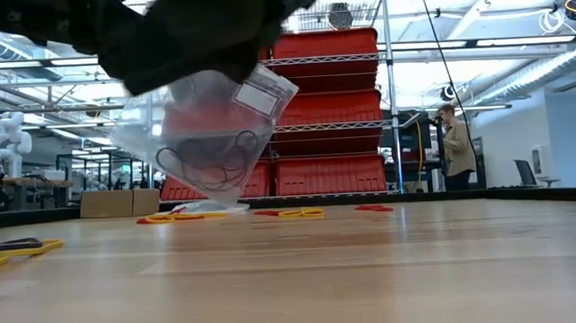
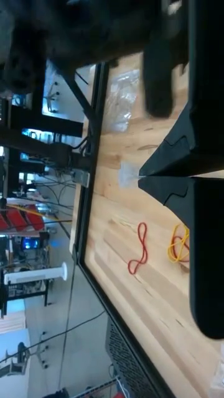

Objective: Sort rubber bands
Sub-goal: Put the purple rubber band into the top right transparent zip lock bag

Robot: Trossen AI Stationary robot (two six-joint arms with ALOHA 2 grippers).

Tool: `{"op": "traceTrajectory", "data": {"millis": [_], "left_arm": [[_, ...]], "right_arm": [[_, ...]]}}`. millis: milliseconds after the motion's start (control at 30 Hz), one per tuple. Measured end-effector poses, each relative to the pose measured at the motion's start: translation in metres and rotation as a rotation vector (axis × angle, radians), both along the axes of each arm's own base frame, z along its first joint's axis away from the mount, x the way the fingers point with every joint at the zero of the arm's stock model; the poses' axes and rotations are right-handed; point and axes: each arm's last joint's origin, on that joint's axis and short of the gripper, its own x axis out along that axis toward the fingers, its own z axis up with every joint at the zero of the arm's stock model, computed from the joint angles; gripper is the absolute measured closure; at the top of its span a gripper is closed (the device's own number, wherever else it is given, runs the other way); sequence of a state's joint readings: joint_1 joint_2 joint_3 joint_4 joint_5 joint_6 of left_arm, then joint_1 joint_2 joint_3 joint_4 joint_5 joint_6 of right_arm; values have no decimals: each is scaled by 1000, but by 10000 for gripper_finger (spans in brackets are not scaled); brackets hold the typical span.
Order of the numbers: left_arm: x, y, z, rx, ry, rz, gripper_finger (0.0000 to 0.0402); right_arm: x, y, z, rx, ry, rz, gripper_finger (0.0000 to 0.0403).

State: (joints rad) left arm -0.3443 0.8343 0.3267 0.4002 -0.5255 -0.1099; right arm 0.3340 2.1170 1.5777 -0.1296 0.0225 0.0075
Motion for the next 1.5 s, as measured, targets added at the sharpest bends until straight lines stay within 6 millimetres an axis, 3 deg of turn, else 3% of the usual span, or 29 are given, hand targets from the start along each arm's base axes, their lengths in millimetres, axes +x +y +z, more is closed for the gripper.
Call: {"op": "traceTrajectory", "data": {"millis": [233, 533, 700, 967, 1300, 1500], "left_arm": [[0, 0, -1, 16, 18, 0, 402], [-1, 1, -1, 23, 22, 12, 402], [-3, 2, -2, 27, 31, 29, 402], [-3, 2, -1, 25, 30, 32, 402], [-3, 2, -1, 23, 29, 32, 402], [-3, 2, -1, 23, 29, 32, 402]], "right_arm": [[39, 6, -16, -72, -16, 44, 254], [77, -20, -44, 23, 98, -136, 255], [82, -32, -55, 111, 142, -235, 255], [83, -31, -56, 172, 148, -286, 257], [87, -32, -57, 183, 108, -302, 311], [87, -32, -69, 196, 138, -339, 305]]}}
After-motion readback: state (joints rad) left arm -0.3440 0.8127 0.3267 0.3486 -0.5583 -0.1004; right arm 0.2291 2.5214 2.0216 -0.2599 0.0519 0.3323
